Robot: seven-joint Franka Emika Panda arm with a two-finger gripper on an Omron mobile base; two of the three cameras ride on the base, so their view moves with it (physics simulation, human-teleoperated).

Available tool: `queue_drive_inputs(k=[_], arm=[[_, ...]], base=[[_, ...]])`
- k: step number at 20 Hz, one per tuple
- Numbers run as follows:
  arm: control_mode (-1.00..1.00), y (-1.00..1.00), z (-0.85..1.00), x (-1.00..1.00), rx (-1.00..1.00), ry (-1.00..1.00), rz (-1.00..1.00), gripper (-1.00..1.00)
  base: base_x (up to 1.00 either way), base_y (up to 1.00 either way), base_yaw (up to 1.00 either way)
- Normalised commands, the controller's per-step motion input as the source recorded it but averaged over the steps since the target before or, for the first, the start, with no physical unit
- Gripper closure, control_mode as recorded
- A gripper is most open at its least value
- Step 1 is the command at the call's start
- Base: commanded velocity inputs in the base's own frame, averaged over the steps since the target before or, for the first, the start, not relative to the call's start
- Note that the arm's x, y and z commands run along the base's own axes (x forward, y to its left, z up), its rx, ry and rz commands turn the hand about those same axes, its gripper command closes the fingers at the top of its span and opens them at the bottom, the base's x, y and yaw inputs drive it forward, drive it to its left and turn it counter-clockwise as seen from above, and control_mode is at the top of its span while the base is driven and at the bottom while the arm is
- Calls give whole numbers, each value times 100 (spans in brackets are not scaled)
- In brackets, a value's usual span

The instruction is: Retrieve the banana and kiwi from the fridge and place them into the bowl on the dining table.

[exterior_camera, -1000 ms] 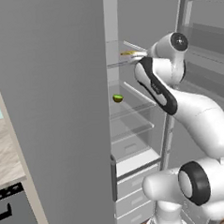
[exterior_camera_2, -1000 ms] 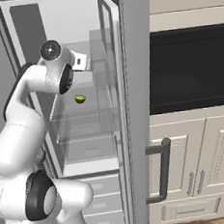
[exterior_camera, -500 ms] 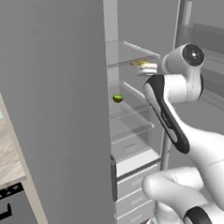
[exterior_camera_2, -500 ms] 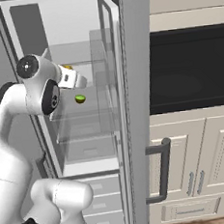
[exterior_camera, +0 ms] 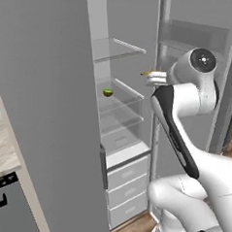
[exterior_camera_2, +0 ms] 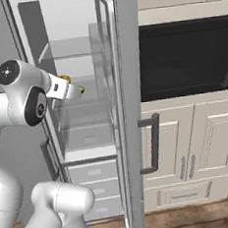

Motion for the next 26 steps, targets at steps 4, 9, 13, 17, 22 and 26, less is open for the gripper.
queue_drive_inputs(k=[4,9,13,17,22,26], arm=[[100,0,0,0,0,0,0,100],[100,0,0,0,0,0,0,100],[100,0,0,0,0,0,0,100],[100,0,0,0,0,0,0,100],[100,0,0,0,0,0,0,100],[100,0,0,0,0,0,0,100]], base=[[-100,0,-17],[-100,0,-18],[-100,14,-19],[-100,32,-20],[-100,40,-21],[-100,30,-24]])
